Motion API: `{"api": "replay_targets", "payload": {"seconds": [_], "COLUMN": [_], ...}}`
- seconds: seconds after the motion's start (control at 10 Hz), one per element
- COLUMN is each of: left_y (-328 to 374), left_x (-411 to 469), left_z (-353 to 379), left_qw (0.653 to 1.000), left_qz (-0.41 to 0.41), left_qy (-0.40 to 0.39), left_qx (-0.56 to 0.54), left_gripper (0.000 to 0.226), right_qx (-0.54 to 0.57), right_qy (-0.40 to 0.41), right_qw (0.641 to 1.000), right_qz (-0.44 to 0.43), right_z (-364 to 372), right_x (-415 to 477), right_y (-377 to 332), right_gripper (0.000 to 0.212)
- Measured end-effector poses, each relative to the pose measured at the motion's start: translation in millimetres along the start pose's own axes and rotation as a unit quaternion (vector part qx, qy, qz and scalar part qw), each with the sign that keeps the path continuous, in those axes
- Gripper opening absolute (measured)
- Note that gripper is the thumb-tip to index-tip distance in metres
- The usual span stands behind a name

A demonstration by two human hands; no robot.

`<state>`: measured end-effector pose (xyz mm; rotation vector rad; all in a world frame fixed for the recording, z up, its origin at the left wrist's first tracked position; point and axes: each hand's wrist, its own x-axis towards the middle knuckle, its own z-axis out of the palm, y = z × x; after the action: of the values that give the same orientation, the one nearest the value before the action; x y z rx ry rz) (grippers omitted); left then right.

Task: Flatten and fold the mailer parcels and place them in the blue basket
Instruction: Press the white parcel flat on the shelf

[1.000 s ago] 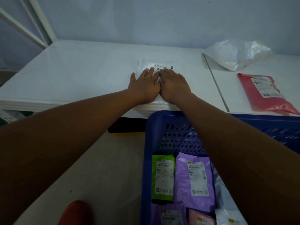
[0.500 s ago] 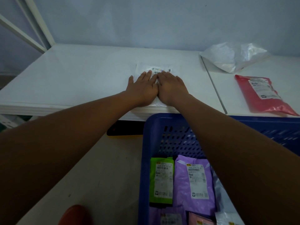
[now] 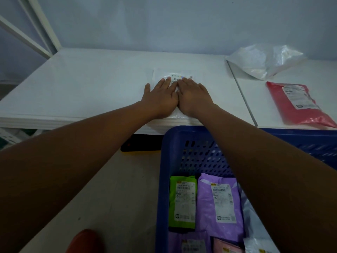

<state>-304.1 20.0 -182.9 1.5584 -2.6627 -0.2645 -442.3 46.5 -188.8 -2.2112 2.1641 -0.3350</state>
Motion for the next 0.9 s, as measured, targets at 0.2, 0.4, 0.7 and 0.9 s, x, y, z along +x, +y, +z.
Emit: {"api": "replay_targets", "payload": {"seconds": [0.2, 0.4, 0.7, 0.9], "left_y": [-1.3, -2.9, -4.0, -3.9], "left_x": [0.5, 1.2, 0.8, 0.3], "left_z": [-0.6, -3.1, -1.0, 0.6], "left_qw": [1.000, 1.000, 1.000, 1.000], "left_qz": [0.001, 0.009, 0.005, 0.004], "left_qy": [-0.005, -0.019, -0.012, 0.000], "left_qx": [-0.001, 0.002, -0.001, -0.010], "left_gripper": [0.055, 0.055, 0.055, 0.055], "right_qx": [-0.002, 0.005, 0.002, 0.003], "right_qy": [-0.007, -0.008, -0.012, -0.024], "right_qw": [1.000, 1.000, 1.000, 1.000], "right_qz": [0.001, 0.001, 0.000, 0.006], "right_z": [-2.4, -2.8, -2.8, -5.6], "right_x": [-0.2, 0.0, -1.4, -1.7], "right_y": [-1.2, -0.7, -2.4, -3.3], "right_gripper": [0.053, 0.053, 0.055, 0.055]}}
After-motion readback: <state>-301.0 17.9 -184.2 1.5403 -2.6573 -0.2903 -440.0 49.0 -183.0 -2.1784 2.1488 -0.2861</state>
